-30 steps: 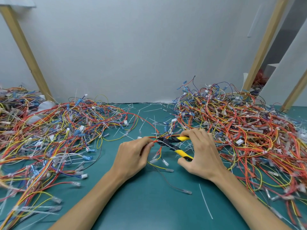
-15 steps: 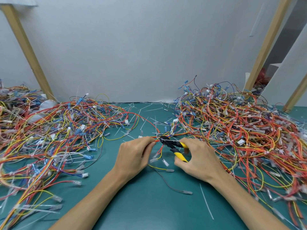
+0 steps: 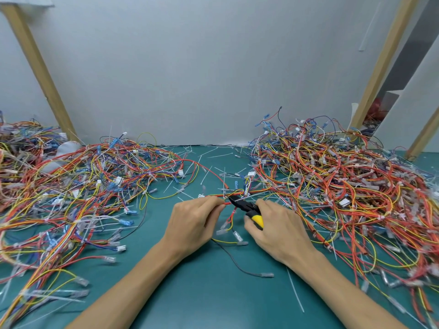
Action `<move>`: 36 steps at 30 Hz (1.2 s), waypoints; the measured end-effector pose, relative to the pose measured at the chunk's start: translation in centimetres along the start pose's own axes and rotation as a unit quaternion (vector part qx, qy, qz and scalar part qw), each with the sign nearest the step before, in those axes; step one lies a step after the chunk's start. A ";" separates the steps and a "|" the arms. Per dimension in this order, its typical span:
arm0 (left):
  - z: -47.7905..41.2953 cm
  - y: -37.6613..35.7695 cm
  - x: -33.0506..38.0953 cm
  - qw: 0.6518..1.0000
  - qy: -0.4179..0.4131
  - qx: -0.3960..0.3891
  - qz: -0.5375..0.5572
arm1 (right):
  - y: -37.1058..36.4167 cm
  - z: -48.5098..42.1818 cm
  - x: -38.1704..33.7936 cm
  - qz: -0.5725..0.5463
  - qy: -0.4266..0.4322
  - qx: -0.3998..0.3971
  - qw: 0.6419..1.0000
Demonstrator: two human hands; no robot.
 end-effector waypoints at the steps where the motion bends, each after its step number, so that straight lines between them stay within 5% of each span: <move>1: 0.0 0.0 0.0 1.000 0.000 -0.001 0.001 | -0.1 -0.1 0.0 0.011 -0.003 -0.005 1.000; 24: 0.0 0.0 0.7 0.999 0.027 -0.038 0.020 | -0.1 -0.7 0.6 0.009 0.032 -0.017 0.999; 36: 0.1 -0.3 0.7 0.999 0.004 -0.034 -0.034 | 1.0 -0.7 0.2 0.040 -0.023 -0.039 0.998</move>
Point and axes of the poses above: each hand's wrist, its own z-axis away from the middle knuckle, its own y-axis out of the back of the hand, x = y × z, the point moved 1 cm from there along -z, towards the middle knuckle, and after that the axes turned 8 degrees about x, right-handed, at the moved point
